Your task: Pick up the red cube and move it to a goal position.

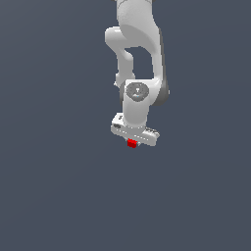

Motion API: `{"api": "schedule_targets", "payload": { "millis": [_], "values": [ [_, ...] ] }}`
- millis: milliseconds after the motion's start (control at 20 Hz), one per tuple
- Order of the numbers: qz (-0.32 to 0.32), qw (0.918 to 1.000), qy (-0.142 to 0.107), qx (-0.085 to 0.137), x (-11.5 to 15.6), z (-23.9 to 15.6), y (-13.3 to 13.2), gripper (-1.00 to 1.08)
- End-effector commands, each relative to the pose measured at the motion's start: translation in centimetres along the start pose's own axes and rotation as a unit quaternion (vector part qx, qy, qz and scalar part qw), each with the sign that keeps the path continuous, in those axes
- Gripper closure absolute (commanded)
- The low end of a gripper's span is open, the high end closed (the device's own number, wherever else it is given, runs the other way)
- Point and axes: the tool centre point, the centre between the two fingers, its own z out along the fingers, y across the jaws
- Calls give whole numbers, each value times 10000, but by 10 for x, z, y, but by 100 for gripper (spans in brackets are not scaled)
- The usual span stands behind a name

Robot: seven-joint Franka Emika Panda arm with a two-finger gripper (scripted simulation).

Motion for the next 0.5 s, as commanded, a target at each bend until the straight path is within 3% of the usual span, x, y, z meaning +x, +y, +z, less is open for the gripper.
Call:
{"api": "schedule_targets", "payload": {
  "millis": [0,450],
  "values": [
    [0,10000,7,4,-6,-24,1,108],
    [3,10000,6,6,-29,-120,8,108]
  ]
}}
